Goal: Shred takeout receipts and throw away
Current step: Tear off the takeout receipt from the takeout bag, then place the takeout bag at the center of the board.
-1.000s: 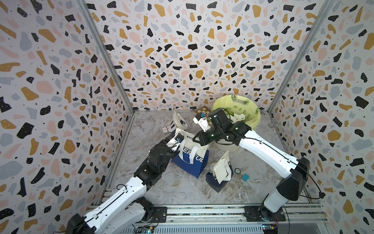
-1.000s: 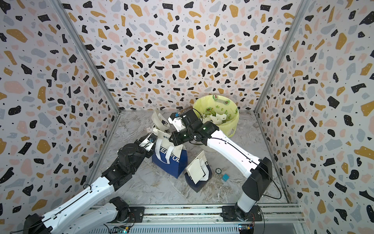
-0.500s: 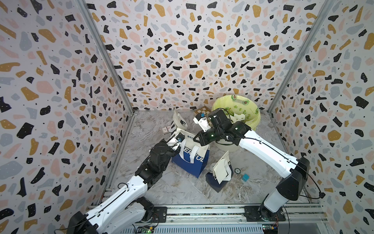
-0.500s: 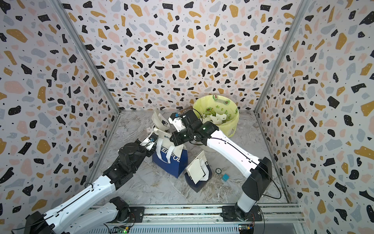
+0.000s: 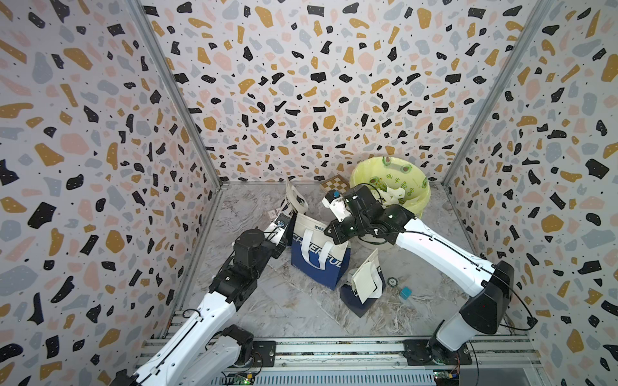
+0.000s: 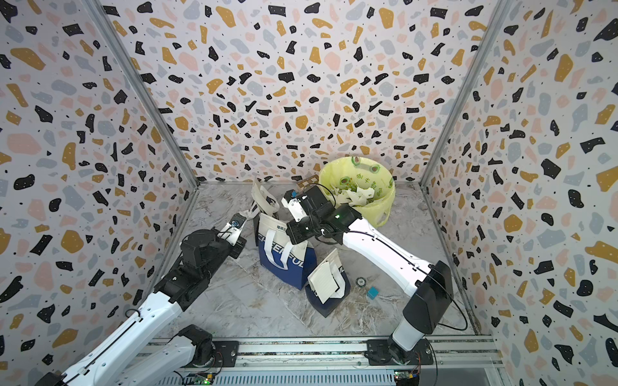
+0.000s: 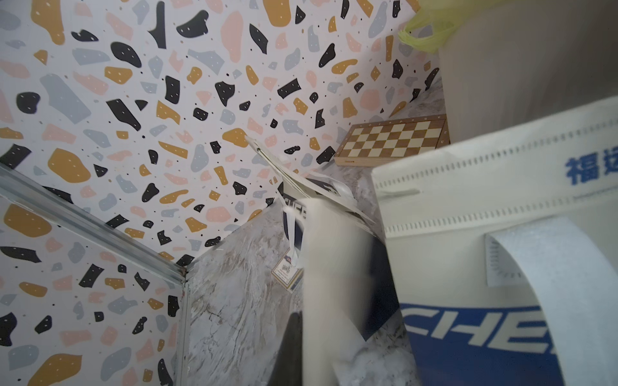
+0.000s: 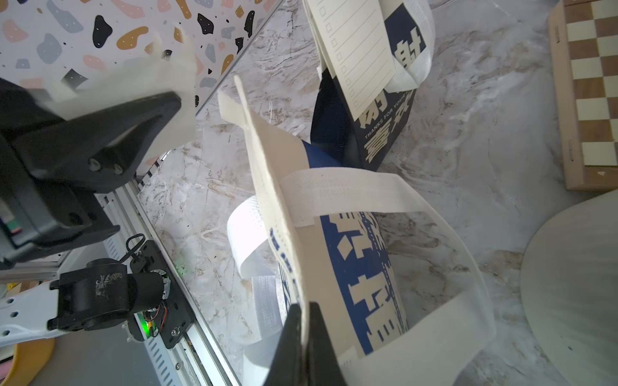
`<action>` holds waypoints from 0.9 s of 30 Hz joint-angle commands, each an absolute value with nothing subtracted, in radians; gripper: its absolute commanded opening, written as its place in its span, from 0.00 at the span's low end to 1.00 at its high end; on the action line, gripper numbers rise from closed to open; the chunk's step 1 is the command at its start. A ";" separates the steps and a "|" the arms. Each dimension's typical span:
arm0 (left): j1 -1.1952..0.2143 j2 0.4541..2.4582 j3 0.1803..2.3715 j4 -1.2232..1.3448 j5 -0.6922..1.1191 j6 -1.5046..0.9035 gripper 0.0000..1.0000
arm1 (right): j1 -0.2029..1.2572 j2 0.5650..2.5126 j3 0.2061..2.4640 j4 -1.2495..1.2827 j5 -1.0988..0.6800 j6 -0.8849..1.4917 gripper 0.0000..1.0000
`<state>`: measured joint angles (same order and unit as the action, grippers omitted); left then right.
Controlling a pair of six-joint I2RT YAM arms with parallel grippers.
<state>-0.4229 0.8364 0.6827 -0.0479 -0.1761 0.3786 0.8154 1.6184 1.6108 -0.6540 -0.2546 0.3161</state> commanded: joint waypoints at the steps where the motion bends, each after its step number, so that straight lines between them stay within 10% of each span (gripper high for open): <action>1: -0.410 0.805 0.700 -0.079 -0.167 0.350 0.00 | 0.811 1.585 1.611 -0.672 -0.241 0.317 0.00; 24: -0.409 0.712 0.898 -0.131 -0.243 -0.025 0.00 | 0.939 1.584 1.505 -0.515 -0.209 -0.009 0.00; 27: -0.408 0.701 0.914 -0.138 -0.236 -0.057 0.00 | 0.939 1.578 1.496 -0.508 -0.200 -0.009 0.24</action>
